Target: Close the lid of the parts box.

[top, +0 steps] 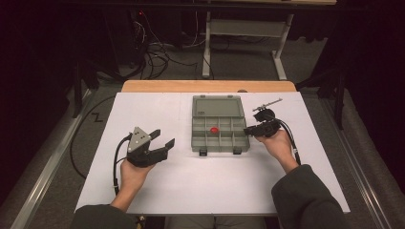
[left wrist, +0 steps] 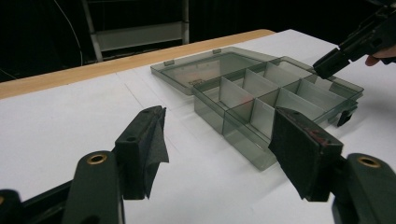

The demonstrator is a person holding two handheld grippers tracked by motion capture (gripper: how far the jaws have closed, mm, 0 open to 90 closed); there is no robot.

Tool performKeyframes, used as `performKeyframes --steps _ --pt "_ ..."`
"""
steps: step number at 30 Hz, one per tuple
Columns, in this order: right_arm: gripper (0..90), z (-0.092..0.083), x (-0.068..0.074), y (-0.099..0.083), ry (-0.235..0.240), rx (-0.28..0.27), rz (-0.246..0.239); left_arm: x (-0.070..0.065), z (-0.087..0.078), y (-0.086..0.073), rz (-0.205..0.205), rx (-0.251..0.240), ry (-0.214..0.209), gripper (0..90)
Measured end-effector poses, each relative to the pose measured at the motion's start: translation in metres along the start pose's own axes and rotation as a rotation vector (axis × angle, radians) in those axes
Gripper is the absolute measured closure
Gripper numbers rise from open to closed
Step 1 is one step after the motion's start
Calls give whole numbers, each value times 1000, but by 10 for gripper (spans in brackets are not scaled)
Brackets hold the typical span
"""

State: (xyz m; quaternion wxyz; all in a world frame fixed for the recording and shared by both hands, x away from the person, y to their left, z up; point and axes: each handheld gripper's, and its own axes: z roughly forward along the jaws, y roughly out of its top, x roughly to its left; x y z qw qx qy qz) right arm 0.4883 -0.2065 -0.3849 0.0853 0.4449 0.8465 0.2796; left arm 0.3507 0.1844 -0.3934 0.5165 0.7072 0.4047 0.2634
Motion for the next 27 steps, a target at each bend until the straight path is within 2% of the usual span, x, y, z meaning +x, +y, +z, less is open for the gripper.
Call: performKeyframes --steps 6,8,11,19,24,27 --pt "757 0 1 -1 -6 -4 2 0 8 6 2 -7 -6 354" --pt "756 0 1 -1 -4 -7 3 1 13 8 1 -6 12 360" --pt "756 0 1 -1 -4 -12 -1 2 21 11 -18 -7 2 366" --pt "756 0 0 -2 -3 -16 2 0 39 19 -8 1 1 367" --pt "755 0 0 -3 -1 -18 6 0 45 21 -26 3 -9 367" --pt "755 0 0 -3 1 -18 4 0 49 22 -19 9 0 368"
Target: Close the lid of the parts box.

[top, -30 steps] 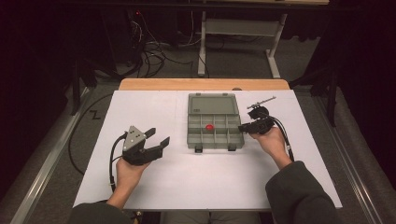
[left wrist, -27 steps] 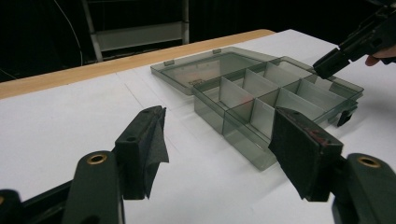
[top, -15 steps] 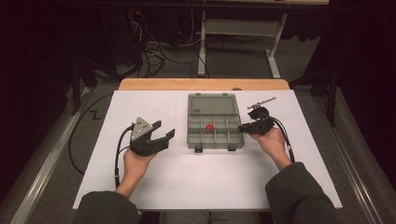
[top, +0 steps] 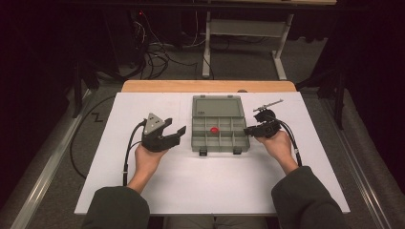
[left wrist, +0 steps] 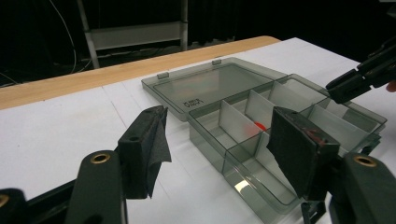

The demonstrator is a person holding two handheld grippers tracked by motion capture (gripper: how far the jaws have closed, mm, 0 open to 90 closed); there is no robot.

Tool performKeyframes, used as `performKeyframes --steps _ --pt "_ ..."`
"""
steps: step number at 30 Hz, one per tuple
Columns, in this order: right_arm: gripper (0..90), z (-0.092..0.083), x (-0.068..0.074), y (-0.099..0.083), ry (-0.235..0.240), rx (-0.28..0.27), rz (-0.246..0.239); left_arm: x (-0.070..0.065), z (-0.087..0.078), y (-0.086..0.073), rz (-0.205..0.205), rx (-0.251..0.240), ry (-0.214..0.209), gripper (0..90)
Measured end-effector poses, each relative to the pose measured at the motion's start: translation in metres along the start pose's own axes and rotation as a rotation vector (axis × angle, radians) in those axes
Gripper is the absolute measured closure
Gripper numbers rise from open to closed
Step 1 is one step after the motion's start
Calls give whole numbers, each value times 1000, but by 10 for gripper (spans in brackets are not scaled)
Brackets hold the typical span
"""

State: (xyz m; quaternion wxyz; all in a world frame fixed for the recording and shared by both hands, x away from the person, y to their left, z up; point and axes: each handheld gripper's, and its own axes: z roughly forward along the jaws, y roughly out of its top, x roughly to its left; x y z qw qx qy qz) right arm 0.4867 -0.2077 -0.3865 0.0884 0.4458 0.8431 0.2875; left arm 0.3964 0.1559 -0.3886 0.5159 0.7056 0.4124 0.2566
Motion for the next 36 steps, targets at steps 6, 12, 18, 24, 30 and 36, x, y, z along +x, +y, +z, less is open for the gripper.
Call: performKeyframes --steps 6,12,18,24,30,36 --pt "755 0 1 0 -4 0 4 3 6 0 -13 0 8 372" --pt "755 0 0 0 -1 -1 2 5 12 1 -17 11 14 372" --pt "755 0 1 -1 -3 -6 7 3 19 5 -17 18 11 372" --pt "755 0 0 -1 1 -4 5 4 28 7 -23 22 9 376" --pt "755 0 0 -1 0 -4 4 5 36 11 -38 33 7 376" --pt "755 0 0 -1 0 -3 5 8 45 15 -71 70 5 382"
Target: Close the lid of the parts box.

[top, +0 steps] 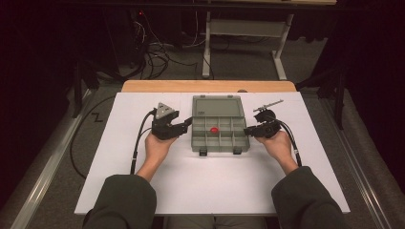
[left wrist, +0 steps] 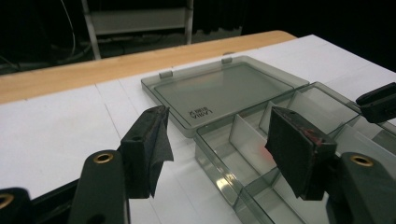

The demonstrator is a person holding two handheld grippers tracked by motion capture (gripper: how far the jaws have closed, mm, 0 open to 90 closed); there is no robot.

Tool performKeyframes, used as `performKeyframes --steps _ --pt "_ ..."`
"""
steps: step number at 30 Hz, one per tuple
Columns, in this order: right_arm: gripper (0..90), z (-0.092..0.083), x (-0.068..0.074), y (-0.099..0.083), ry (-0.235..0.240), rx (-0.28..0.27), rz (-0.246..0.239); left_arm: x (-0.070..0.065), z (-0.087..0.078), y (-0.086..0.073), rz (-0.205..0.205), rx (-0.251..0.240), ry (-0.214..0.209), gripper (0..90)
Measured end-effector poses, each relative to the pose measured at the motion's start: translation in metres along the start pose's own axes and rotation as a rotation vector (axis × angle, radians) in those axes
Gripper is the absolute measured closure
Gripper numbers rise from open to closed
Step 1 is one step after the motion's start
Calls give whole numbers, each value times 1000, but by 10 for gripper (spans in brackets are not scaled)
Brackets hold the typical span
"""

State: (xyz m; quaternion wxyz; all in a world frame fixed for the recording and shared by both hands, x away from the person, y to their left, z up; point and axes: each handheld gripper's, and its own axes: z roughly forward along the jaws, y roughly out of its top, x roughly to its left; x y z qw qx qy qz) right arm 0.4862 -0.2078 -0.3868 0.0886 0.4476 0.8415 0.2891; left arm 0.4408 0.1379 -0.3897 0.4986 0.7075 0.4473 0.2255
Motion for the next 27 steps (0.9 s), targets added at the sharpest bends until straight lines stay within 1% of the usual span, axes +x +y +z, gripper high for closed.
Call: performKeyframes --steps 2,6,13,15,18,20,21,25,27 --pt "755 0 0 0 -1 0 -2 0 2 1 -2 8 -1 383" --pt "755 0 0 0 2 2 -3 -1 8 5 11 29 3 383" --pt "755 0 0 0 -2 2 -3 -3 18 12 5 63 -12 383" --pt "755 0 0 0 0 2 -3 -3 22 14 1 87 -21 383" --pt "755 0 0 0 -1 2 -2 -3 28 16 -1 133 -21 383" --pt "755 0 0 0 -2 0 -3 -1 32 18 -21 180 -36 392" --pt "755 0 1 0 -3 0 -2 -1 33 19 -20 204 -41 402" --pt "755 0 0 0 -1 1 -3 -3 37 24 13 238 -30 410" --pt "755 0 0 0 -3 0 -2 -3 39 27 10 247 -27 408"
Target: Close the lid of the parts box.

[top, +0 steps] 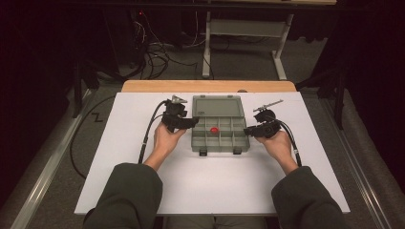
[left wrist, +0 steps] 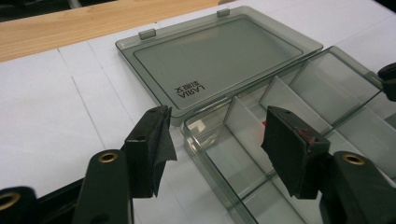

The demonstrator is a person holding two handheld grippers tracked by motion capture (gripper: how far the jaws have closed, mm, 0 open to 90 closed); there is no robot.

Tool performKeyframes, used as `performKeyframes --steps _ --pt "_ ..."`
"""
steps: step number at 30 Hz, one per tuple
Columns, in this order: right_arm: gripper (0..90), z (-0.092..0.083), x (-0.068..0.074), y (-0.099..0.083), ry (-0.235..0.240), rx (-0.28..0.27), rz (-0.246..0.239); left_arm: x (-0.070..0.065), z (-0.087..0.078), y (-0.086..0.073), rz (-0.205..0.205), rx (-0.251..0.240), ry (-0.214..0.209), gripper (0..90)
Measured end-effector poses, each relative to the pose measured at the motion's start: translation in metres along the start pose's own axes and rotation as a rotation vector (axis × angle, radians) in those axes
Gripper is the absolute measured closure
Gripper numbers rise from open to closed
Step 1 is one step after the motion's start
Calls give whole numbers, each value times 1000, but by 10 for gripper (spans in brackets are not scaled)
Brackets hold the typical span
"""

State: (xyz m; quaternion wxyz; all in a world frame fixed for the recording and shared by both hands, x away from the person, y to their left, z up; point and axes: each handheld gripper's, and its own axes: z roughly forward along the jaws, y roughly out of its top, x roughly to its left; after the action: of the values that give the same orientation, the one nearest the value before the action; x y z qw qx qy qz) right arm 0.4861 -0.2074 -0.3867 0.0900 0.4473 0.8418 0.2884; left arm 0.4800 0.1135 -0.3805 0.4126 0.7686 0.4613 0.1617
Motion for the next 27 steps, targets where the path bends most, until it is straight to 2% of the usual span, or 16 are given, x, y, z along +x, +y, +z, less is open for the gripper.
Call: performKeyframes --steps 9,12,14,24,27 --pt "755 0 0 0 -2 -1 -1 5 9 13 -28 75 2 438" --pt "755 0 0 0 -2 -1 -3 8 12 18 -24 108 -20 448" --pt "756 0 1 0 -3 -1 -3 7 13 21 -11 123 2 472" --pt "757 0 1 0 -7 0 -13 13 21 35 -26 173 40 503" --pt "756 0 1 0 -5 1 -9 14 24 41 -21 202 51 509"
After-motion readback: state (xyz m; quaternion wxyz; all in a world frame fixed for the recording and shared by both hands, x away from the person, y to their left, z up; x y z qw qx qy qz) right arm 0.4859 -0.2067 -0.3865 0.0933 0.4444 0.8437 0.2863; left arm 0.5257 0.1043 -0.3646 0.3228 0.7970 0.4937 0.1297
